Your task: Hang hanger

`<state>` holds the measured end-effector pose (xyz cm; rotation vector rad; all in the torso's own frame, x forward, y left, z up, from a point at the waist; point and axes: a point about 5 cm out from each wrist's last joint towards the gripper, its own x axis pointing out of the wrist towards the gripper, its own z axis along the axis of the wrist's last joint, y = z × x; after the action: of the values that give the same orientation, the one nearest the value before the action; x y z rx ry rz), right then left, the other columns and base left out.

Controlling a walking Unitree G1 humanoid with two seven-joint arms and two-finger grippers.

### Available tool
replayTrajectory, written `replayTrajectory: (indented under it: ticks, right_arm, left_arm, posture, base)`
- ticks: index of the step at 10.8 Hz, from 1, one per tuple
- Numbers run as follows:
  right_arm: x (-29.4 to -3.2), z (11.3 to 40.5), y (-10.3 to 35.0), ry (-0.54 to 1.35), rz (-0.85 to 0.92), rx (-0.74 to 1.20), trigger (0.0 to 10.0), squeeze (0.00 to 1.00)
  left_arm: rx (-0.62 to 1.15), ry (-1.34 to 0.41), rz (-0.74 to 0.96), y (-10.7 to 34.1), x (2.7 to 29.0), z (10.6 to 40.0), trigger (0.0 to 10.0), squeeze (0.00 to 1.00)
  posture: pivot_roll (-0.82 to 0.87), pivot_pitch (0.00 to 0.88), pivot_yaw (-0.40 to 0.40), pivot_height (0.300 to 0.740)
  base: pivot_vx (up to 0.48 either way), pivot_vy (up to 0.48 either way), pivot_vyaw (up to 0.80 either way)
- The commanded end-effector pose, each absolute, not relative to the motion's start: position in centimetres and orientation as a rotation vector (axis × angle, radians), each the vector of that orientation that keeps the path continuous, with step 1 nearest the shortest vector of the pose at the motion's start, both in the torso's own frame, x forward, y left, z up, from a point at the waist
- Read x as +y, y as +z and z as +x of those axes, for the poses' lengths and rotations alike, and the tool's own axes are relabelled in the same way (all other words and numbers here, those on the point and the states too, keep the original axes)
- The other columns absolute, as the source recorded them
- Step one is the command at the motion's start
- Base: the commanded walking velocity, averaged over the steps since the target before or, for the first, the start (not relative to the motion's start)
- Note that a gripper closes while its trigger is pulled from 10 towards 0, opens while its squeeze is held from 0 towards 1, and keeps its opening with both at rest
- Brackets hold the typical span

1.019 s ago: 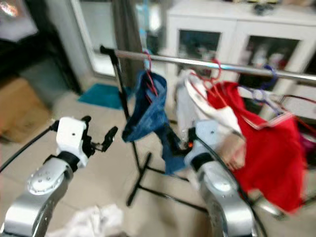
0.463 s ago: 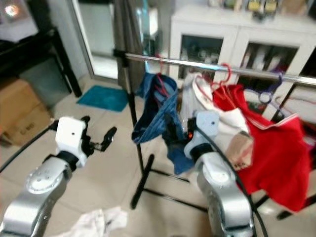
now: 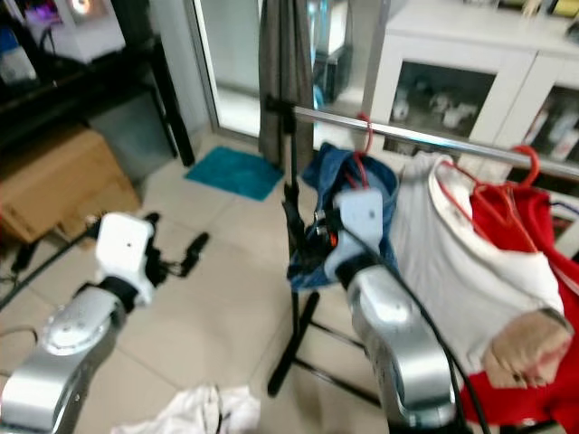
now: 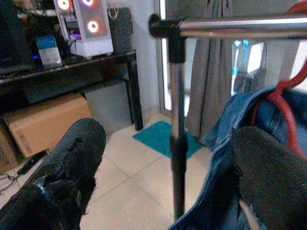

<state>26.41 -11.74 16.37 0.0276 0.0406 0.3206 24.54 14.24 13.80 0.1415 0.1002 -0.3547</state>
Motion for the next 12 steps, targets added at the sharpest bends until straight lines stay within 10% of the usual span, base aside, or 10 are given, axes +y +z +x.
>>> replayTrajectory:
  ticks: [1,12]
  right_arm:
    - [-12.1,26.8,17.0,0.292,-0.001,0.048,10.0,0.0]
    - [-16.1,32.1,17.6,0.03,-0.134,0.266,10.0,0.0]
  left_arm:
    - [0.101,-0.415,0.15,13.9,13.8,24.2,10.0,0.0]
    - [0.177,-0.839,0.255,13.3,12.9,21.2,10.0,0.0]
  posture:
    - [-0.02,0.0,0.056,0.74]
    - [0.01,0.0,0.027,0.74]
  base:
    - [0.0,0.0,0.0]
    - [0.0,0.0,0.0]
